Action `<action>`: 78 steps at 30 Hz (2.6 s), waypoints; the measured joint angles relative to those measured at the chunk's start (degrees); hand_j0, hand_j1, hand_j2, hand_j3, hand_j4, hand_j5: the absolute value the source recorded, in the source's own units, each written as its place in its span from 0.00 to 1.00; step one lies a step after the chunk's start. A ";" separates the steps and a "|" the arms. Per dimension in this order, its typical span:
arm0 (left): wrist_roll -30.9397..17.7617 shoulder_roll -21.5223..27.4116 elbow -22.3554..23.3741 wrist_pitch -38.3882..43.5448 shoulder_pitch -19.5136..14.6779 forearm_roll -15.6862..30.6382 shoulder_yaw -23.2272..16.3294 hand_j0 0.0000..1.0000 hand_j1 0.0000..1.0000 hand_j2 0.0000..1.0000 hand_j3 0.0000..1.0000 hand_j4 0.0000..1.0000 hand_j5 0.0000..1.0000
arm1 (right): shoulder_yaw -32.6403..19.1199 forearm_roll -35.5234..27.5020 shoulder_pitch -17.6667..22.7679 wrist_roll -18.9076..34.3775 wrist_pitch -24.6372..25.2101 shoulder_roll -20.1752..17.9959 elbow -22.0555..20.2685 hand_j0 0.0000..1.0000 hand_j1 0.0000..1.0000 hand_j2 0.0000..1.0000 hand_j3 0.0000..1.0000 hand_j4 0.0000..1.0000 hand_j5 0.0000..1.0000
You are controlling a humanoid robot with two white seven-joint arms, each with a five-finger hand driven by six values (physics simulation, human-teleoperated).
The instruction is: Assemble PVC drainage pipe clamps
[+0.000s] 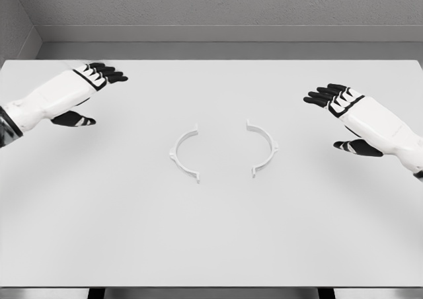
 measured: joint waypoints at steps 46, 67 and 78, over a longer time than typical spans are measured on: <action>-2.46 -11.97 3.01 -0.02 -1.23 -4.84 -8.49 1.00 1.00 1.00 1.00 1.00 1.00 | 15.60 23.02 -17.58 6.72 -0.02 13.77 16.88 1.00 1.00 1.00 1.00 1.00 1.00; -2.68 -14.64 3.01 -0.02 -1.58 -4.83 -9.06 1.00 1.00 1.00 1.00 1.00 1.00 | 16.10 23.07 -17.67 6.93 -0.03 14.84 16.24 1.00 1.00 1.00 1.00 1.00 1.00; -2.72 -15.77 3.01 -0.02 -1.50 -4.90 -9.05 1.00 1.00 1.00 1.00 1.00 1.00 | 17.08 23.34 -18.72 6.96 -0.03 15.75 16.32 1.00 1.00 1.00 1.00 1.00 1.00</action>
